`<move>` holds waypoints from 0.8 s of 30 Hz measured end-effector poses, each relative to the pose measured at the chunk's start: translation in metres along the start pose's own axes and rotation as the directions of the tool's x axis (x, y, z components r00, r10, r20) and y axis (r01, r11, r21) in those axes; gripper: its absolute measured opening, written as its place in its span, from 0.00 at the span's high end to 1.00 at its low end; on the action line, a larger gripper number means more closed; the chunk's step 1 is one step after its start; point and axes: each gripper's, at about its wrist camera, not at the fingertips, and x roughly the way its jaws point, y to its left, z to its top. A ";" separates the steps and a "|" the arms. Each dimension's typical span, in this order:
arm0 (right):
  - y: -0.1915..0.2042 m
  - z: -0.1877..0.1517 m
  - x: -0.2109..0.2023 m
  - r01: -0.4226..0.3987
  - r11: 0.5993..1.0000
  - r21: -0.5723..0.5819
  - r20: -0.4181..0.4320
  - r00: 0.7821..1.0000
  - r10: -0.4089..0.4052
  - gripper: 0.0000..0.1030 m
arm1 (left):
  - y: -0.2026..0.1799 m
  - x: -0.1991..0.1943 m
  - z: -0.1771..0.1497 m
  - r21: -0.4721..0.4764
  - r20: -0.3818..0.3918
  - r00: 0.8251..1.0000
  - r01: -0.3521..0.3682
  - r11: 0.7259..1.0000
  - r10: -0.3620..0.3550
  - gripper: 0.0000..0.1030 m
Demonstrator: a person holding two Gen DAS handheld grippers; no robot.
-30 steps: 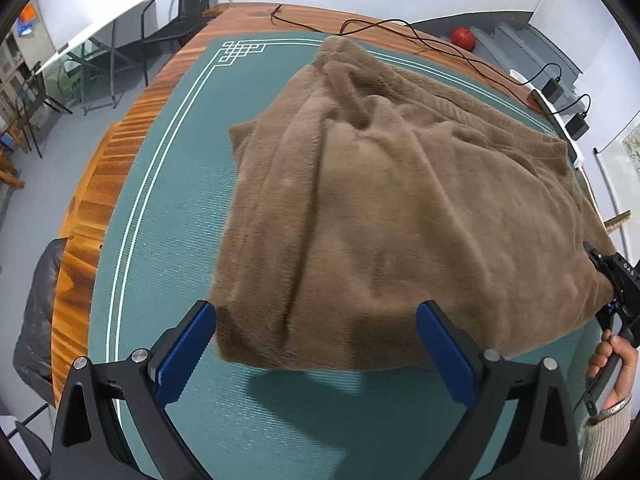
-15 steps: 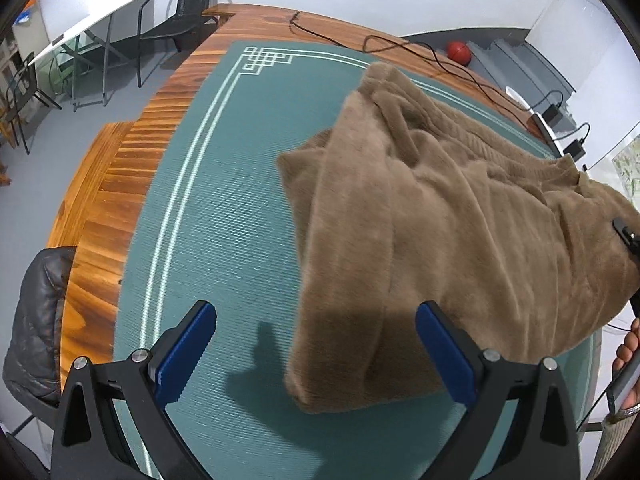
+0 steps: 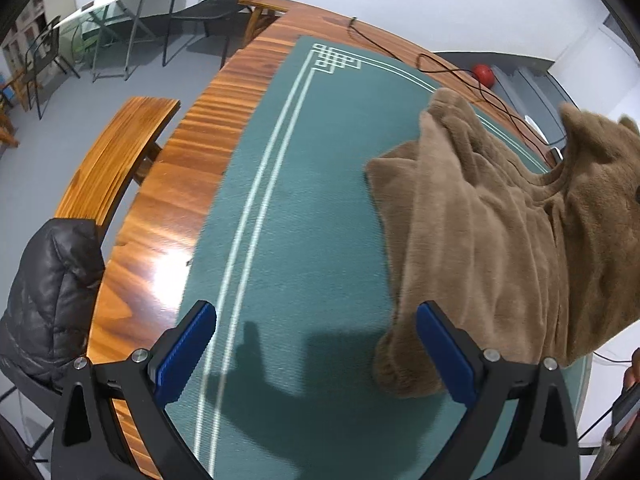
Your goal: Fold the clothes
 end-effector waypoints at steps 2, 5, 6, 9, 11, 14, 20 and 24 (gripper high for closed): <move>0.025 -0.011 0.014 -0.018 0.997 -0.076 -0.030 0.999 0.016 0.74 | 0.008 -0.001 -0.001 -0.015 0.000 1.000 -0.001 1.000 0.001 0.02; 0.062 -0.033 0.036 -0.044 0.982 -0.185 -0.080 0.996 0.029 0.74 | 0.018 0.000 -0.002 -0.035 -0.001 1.000 0.000 0.999 0.000 0.02; 0.074 -0.042 0.043 -0.044 0.973 -0.227 -0.093 0.995 0.024 0.74 | 0.021 0.000 -0.003 -0.042 -0.002 1.000 0.001 0.999 -0.001 0.02; 0.116 -0.081 0.058 0.002 0.922 -0.387 -0.118 0.992 -0.052 0.74 | 0.029 0.001 -0.005 -0.057 -0.005 1.000 0.003 0.998 -0.004 0.02; 0.134 -0.108 0.071 0.032 0.879 -0.475 -0.140 0.984 -0.111 0.72 | 0.032 0.000 -0.006 -0.063 -0.005 1.000 0.004 0.998 -0.005 0.02; 0.147 -0.140 0.084 0.013 0.835 -0.551 -0.190 0.972 -0.140 0.49 | 0.035 0.001 -0.007 -0.072 -0.008 1.000 0.002 0.997 -0.002 0.02; 0.137 -0.149 0.091 -0.097 0.846 -0.525 -0.249 0.967 -0.043 0.23 | 0.043 0.003 -0.008 -0.091 -0.013 1.000 -0.003 0.996 0.001 0.02; 0.113 -0.136 0.089 -0.231 0.916 -0.328 -0.334 0.935 0.116 0.23 | 0.037 0.000 -0.007 -0.074 -0.008 1.000 0.006 0.997 -0.007 0.02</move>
